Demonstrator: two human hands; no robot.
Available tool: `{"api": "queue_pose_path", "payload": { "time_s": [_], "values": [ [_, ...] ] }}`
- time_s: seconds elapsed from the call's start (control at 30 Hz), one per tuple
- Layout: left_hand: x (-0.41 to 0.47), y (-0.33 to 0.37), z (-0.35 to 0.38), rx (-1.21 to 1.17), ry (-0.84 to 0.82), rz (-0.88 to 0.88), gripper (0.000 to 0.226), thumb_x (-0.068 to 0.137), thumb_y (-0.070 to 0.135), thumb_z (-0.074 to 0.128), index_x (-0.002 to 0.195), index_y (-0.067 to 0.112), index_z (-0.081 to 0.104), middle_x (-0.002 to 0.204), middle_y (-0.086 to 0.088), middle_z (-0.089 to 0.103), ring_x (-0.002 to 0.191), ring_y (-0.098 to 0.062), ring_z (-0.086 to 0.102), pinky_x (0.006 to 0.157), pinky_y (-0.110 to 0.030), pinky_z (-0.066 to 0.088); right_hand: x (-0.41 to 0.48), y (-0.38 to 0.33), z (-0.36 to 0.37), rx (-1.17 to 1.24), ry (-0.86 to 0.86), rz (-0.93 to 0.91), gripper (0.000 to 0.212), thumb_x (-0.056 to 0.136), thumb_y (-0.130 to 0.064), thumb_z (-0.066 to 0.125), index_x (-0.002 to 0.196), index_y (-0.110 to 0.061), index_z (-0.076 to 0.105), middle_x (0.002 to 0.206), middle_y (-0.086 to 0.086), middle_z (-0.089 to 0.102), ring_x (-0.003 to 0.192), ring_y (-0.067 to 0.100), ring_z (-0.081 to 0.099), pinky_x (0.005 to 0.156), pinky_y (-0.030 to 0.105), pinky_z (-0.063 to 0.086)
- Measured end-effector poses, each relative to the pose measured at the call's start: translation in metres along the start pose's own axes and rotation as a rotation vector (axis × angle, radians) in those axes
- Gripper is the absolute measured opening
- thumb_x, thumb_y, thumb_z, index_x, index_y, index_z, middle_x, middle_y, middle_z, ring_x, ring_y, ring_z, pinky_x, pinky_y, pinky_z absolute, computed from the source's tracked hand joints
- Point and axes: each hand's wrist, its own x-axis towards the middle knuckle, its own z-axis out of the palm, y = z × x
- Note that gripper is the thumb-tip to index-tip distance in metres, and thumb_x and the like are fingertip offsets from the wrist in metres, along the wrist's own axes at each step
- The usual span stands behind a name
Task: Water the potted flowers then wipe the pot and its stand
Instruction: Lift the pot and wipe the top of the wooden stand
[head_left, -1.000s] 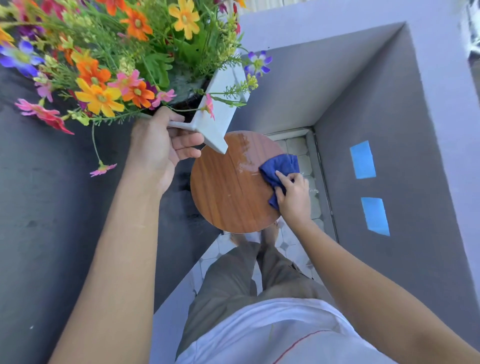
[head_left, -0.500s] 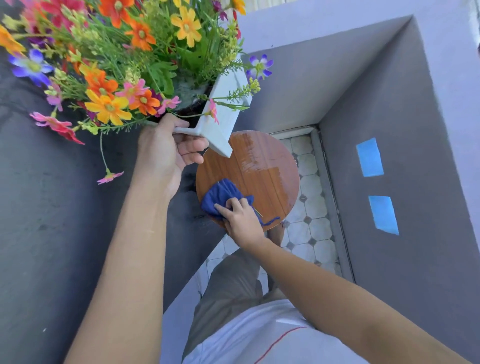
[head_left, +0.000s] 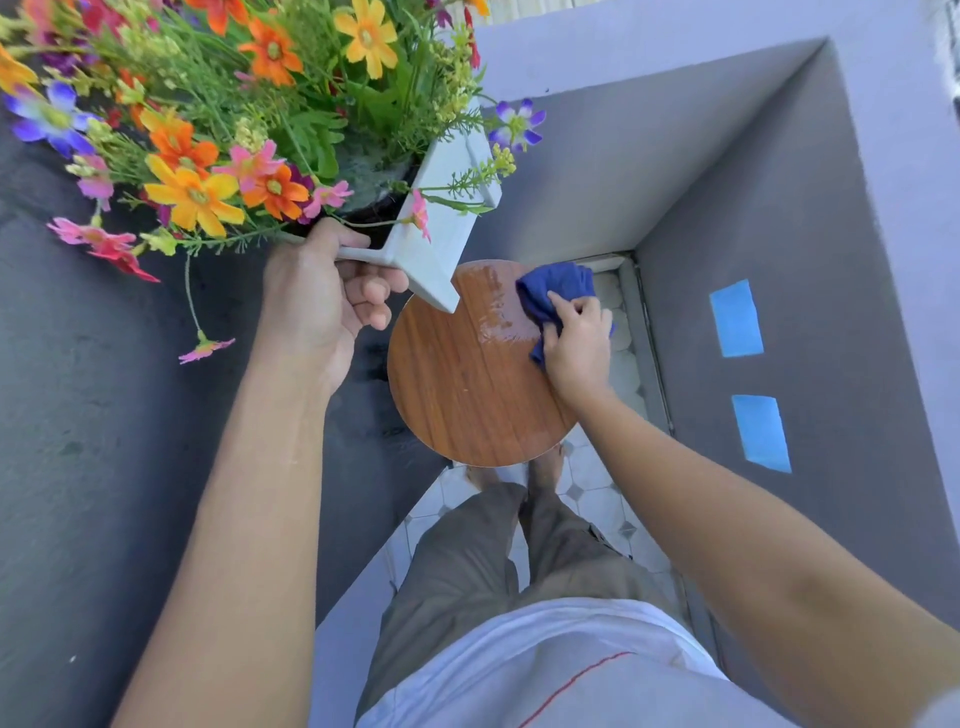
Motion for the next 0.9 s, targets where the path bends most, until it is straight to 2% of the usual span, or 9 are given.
{"api": "queue_pose_path", "payload": {
  "time_s": [0.1,0.17,0.33,0.4,0.5,0.57,0.67,0.8,0.9],
  "values": [
    [-0.001,0.000,0.002,-0.003,-0.009,0.001,0.030,0.094,0.004,0.039,0.068,0.002,0.055,0.048,-0.012,0.062,0.034,-0.010,0.044,0.036,-0.020,0.033,0.003,-0.035,0.020,-0.030,0.008,-0.008,0.045,0.090,-0.011,0.059,0.133,-0.018,0.066,0.111,0.012,0.058,0.099,0.034,0.049,0.077,0.041,0.048],
    [-0.001,0.001,0.002,-0.008,-0.008,0.003,0.030,0.094,0.004,0.039,0.068,0.002,0.055,0.047,-0.012,0.062,0.034,-0.010,0.045,0.036,-0.020,0.033,-0.011,-0.054,0.034,-0.029,-0.021,-0.094,0.045,0.088,-0.009,0.060,0.131,-0.018,0.067,0.108,0.012,0.059,0.095,0.034,0.049,0.073,0.041,0.049],
    [0.000,0.001,0.000,-0.019,0.009,-0.010,0.030,0.094,0.005,0.039,0.068,0.002,0.054,0.047,-0.013,0.061,0.033,-0.010,0.045,0.036,-0.020,0.033,-0.088,-0.070,0.066,-0.021,-0.288,-0.500,0.042,0.089,-0.016,0.053,0.128,-0.020,0.067,0.103,0.010,0.058,0.089,0.034,0.049,0.071,0.045,0.048],
    [0.000,0.000,-0.001,-0.019,0.011,-0.015,0.030,0.094,0.005,0.040,0.068,0.002,0.055,0.047,-0.013,0.061,0.033,-0.010,0.046,0.035,-0.020,0.033,-0.110,-0.059,0.068,-0.046,-0.411,-0.678,0.040,0.089,-0.017,0.061,0.128,-0.020,0.067,0.103,0.009,0.057,0.086,0.032,0.048,0.068,0.044,0.048],
    [0.000,0.000,-0.004,-0.003,0.021,-0.017,0.028,0.094,0.005,0.041,0.071,0.000,0.057,0.048,-0.013,0.061,0.034,-0.012,0.050,0.035,-0.020,0.035,-0.108,-0.037,0.056,-0.096,-0.522,-0.887,0.044,0.089,-0.020,0.069,0.133,-0.020,0.065,0.108,0.010,0.058,0.089,0.031,0.051,0.068,0.041,0.050],
    [0.001,0.000,-0.005,0.002,0.024,-0.014,0.024,0.094,0.006,0.041,0.076,-0.001,0.057,0.047,-0.013,0.061,0.035,-0.013,0.051,0.035,-0.020,0.036,-0.085,-0.028,0.042,-0.133,-0.551,-0.936,0.050,0.086,-0.025,0.073,0.135,-0.020,0.064,0.111,0.010,0.059,0.094,0.033,0.054,0.071,0.042,0.051],
    [0.001,0.001,-0.006,0.000,0.031,-0.001,0.022,0.094,0.006,0.041,0.079,-0.001,0.056,0.047,-0.012,0.062,0.036,-0.014,0.051,0.035,-0.019,0.036,-0.027,-0.027,0.023,-0.207,-0.468,-0.773,0.066,0.073,-0.016,0.081,0.136,-0.020,0.063,0.113,0.013,0.058,0.104,0.039,0.053,0.080,0.047,0.053],
    [0.001,0.003,-0.005,0.007,0.040,0.031,0.020,0.094,0.006,0.041,0.082,0.000,0.056,0.049,-0.013,0.063,0.036,-0.014,0.050,0.036,-0.020,0.036,0.044,-0.036,0.004,-0.166,-0.231,-0.350,0.043,0.090,-0.015,0.060,0.133,-0.020,0.060,0.117,0.016,0.054,0.111,0.039,0.048,0.077,0.045,0.051],
    [0.000,0.005,-0.004,-0.006,0.038,0.048,0.022,0.094,0.005,0.041,0.077,0.001,0.055,0.050,-0.014,0.063,0.036,-0.014,0.050,0.036,-0.021,0.036,0.056,-0.056,0.014,-0.196,-0.174,-0.234,0.045,0.087,-0.009,0.060,0.131,-0.015,0.059,0.119,0.017,0.053,0.111,0.039,0.046,0.076,0.046,0.051]
  ]
}}
